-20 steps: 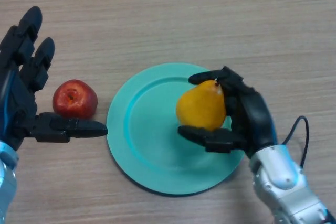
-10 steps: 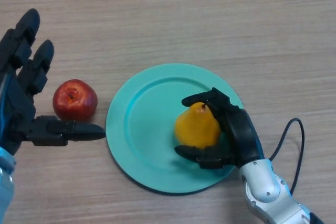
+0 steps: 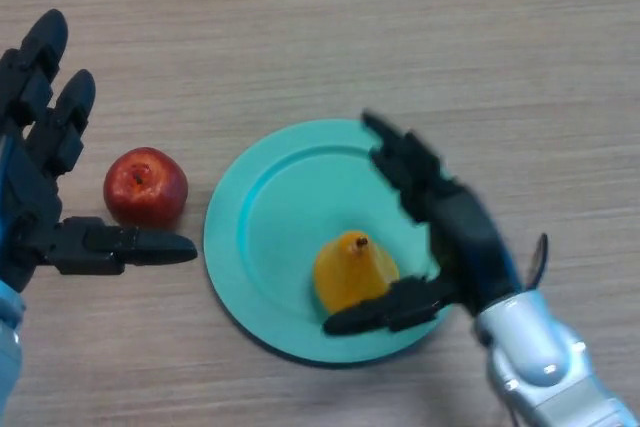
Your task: Pick up the yellow pear and place it on the plate
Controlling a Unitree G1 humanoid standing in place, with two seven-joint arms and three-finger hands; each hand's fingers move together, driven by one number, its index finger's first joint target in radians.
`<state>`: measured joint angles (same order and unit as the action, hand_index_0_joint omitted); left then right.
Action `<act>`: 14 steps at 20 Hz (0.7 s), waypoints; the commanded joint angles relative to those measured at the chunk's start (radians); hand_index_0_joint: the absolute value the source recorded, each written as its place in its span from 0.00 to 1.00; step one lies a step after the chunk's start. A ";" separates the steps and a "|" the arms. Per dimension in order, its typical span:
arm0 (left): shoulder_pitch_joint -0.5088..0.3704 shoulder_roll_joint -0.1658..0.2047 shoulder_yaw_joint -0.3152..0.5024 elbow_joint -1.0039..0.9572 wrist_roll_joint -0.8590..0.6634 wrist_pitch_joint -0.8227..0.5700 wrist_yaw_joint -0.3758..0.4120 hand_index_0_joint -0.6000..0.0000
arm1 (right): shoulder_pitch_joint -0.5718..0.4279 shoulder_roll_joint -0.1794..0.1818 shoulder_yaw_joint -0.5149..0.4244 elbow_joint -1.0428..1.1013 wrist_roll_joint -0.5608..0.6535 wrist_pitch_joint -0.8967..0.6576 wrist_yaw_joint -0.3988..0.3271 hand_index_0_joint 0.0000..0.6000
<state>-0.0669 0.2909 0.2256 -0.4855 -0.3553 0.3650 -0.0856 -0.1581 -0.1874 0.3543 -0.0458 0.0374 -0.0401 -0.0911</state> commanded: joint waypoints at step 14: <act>-0.075 0.030 -0.006 -0.048 0.028 -0.106 -0.012 1.00 | 0.187 -0.050 -0.470 -0.505 0.078 0.077 0.233 0.00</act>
<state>-0.1053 0.2881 0.1715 -0.4774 -0.3392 0.3650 -0.0867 0.0559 -0.2149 -0.0658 -0.4896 0.0834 0.1463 0.1422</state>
